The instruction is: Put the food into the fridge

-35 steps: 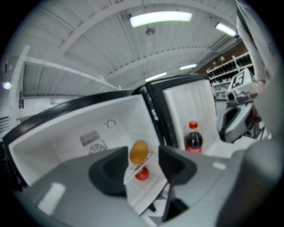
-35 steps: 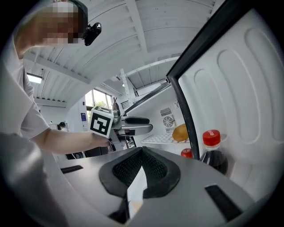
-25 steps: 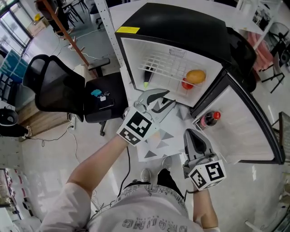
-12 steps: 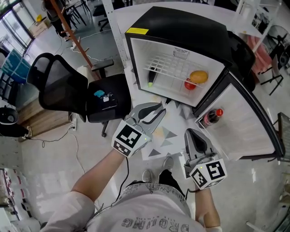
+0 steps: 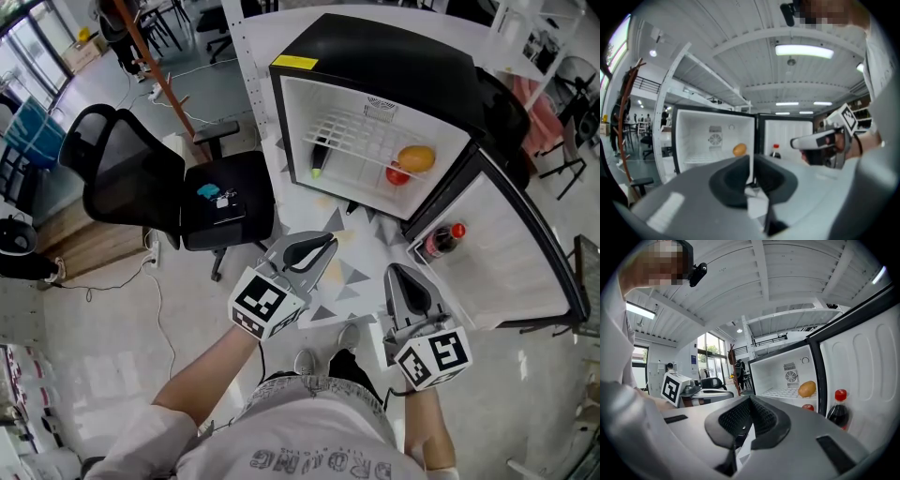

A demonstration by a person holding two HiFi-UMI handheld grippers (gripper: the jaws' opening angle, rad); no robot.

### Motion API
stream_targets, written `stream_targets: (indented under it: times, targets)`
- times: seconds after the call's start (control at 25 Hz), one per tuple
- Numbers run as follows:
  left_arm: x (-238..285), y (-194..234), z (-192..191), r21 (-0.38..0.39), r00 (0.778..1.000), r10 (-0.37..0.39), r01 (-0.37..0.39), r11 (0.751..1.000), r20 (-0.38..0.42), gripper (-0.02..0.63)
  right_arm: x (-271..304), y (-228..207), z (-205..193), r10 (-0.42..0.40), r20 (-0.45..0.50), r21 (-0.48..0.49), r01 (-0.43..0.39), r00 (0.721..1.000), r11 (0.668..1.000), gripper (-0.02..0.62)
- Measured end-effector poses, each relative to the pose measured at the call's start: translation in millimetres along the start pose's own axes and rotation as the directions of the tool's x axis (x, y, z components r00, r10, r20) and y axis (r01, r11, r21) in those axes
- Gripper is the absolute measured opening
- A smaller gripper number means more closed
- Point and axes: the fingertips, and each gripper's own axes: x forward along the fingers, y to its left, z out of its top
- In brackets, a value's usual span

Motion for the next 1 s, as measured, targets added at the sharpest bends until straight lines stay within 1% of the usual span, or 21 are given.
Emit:
stream_targets:
  times: [0.36,0.68,1.0]
  targets:
    - [-12,2,-13,-0.050,1.000,0.024,-0.024,0.998,-0.003,0.009,1,1,-1,0.008,-0.002,-0.009,-0.008,1.000,1.000,0.002]
    - [-17,1,-29,-0.085,0.999,0.027,-0.029,0.996,-0.029,0.008,4,-2,-3,0.010,-0.013,-0.011,-0.010,1.000,1.000,0.002]
    - [-13,-2,-35,-0.091,0.999,0.012,-0.016,0.996,-0.039,0.007,9,-4,-7,0.018,-0.032,-0.019,-0.019,0.999,1.000,0.002]
